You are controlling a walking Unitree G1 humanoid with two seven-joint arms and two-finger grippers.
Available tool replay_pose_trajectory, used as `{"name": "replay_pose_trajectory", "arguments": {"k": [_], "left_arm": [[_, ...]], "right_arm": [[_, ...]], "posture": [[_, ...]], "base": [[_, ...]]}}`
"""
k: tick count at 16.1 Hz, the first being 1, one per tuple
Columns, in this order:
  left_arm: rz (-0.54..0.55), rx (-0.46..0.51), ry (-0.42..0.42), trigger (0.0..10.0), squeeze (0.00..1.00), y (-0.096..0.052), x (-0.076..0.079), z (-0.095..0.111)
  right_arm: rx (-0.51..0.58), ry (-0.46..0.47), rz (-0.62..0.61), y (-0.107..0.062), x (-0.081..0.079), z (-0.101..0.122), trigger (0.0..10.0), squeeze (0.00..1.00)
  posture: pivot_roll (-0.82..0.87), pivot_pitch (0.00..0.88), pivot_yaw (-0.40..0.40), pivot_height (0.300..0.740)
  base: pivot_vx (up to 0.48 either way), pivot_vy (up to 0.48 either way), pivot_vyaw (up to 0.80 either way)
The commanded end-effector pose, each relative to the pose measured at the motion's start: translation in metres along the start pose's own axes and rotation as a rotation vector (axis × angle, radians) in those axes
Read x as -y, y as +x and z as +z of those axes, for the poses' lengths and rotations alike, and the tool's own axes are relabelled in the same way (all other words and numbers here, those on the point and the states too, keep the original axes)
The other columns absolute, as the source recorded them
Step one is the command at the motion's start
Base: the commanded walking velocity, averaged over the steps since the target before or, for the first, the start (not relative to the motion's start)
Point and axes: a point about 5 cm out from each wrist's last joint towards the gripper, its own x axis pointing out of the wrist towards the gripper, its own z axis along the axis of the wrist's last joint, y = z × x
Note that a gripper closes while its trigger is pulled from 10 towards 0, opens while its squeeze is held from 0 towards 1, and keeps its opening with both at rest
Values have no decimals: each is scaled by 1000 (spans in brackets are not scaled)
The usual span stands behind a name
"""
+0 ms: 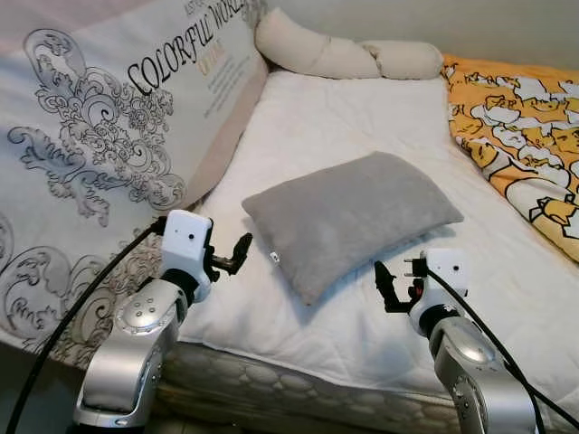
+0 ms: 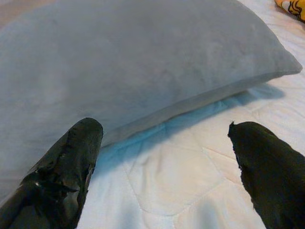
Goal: Clean up the room
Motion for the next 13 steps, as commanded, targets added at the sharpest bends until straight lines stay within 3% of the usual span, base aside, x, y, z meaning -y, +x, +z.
{"name": "replay_pose_trajectory", "arguments": {"k": [1, 10, 11, 13], "left_arm": [[-2, 8, 8, 10000, 0, 2, -1, 3], [-15, 7, 33, 10000, 0, 3, -1, 4], [-31, 17, 101, 10000, 0, 3, 0, 7], [-24, 15, 111, 10000, 0, 3, -1, 7]], "right_arm": [[0, 9, 0, 1, 1, 1, 10000, 0], [-4, 64, -30, 2, 3, 0, 10000, 0], [-4, 70, -28, 2, 2, 0, 10000, 0], [-3, 72, -26, 2, 1, 0, 10000, 0]], "posture": [[-17, 0, 13, 740], [-13, 0, 15, 740], [-12, 0, 15, 740], [-12, 0, 17, 740]], "base": [[0, 330, 0], [0, 323, 0], [0, 0, 0], [0, -450, 0]]}}
